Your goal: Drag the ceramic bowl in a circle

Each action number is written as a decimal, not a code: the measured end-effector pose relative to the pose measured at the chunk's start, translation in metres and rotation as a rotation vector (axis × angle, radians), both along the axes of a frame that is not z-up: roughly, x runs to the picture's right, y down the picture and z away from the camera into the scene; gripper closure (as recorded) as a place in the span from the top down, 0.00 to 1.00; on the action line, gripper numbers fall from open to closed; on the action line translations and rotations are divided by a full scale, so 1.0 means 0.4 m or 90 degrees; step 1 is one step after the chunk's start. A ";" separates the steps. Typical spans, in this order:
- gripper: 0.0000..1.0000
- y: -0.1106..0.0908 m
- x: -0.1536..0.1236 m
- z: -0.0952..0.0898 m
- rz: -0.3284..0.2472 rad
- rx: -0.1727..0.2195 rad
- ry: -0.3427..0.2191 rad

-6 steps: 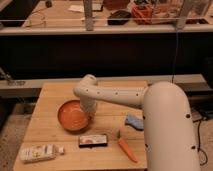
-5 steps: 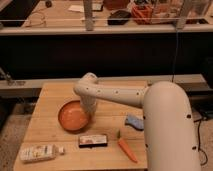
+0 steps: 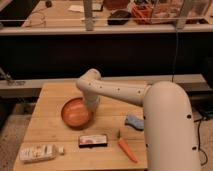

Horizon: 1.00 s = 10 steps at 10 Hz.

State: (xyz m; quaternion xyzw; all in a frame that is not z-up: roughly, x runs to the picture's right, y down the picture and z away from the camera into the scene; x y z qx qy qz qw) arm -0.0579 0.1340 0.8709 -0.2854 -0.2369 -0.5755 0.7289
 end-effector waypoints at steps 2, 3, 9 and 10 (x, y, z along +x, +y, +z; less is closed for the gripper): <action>0.00 -0.016 0.040 0.029 0.028 -0.017 0.003; 0.00 -0.022 0.070 0.040 0.042 -0.028 0.007; 0.00 -0.024 0.274 -0.081 0.052 -0.031 0.058; 0.00 0.009 0.278 -0.111 0.043 -0.036 0.057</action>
